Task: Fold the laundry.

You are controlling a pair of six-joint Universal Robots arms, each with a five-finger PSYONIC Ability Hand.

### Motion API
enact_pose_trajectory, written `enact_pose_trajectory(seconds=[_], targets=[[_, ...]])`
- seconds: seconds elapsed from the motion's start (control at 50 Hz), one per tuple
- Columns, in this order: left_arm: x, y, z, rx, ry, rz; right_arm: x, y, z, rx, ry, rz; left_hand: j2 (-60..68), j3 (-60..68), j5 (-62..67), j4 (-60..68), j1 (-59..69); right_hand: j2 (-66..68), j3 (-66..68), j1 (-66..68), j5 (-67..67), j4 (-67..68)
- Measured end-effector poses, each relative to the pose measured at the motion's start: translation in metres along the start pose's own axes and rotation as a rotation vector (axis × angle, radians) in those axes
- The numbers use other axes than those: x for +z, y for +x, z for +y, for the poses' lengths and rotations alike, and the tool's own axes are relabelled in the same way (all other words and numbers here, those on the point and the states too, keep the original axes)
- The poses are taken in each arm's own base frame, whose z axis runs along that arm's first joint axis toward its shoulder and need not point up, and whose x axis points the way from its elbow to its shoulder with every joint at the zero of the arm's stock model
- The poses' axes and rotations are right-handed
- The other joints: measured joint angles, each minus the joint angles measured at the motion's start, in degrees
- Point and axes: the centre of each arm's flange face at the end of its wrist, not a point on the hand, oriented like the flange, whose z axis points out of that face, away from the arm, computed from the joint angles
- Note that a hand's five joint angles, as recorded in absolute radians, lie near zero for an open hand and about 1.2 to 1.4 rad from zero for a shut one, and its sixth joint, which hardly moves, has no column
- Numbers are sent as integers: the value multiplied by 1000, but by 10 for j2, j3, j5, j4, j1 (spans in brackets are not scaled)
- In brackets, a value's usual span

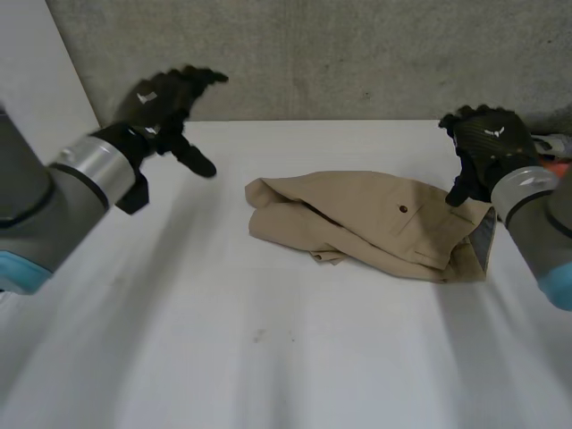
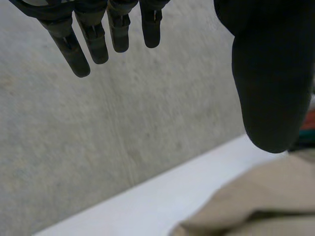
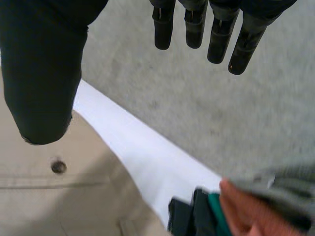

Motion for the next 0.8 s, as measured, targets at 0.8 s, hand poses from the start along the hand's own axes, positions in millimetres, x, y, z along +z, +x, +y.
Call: enact_pose_trajectory(seconds=[0.8], targets=[[121, 7, 148, 304, 25, 101, 12, -54, 81, -397, -17, -124, 68, 57, 60, 67, 67, 547, 552, 481, 515, 540]])
